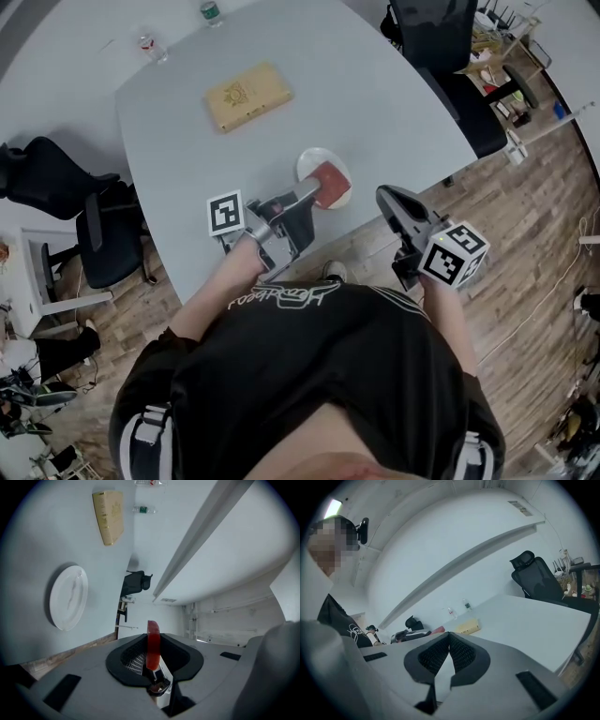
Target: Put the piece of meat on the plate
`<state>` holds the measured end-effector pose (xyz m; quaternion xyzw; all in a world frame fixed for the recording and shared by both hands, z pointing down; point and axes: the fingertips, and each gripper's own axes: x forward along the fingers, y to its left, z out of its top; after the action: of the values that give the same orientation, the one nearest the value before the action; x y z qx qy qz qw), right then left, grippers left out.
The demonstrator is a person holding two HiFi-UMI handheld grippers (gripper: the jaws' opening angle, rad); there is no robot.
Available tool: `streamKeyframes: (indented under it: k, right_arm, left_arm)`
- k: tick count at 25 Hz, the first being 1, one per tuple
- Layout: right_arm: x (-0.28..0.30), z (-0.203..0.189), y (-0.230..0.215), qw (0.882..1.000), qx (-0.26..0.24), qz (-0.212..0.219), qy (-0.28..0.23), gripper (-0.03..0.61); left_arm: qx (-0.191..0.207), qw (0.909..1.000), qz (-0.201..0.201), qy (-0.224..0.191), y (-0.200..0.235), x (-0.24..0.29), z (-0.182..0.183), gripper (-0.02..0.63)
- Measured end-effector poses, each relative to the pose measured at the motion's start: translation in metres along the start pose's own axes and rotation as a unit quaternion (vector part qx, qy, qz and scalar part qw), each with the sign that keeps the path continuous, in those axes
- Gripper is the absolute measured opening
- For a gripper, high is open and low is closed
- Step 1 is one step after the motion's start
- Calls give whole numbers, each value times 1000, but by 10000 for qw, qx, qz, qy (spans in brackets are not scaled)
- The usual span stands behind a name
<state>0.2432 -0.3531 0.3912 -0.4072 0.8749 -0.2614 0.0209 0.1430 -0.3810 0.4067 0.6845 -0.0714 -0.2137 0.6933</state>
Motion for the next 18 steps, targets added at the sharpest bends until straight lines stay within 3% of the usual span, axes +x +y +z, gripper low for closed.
streamKeyframes:
  k: [18]
  right_arm:
    - [30,-19,-45,9986,206,326,371,6]
  left_arm:
    - [15,9949,694,-737,56,-5,31,84]
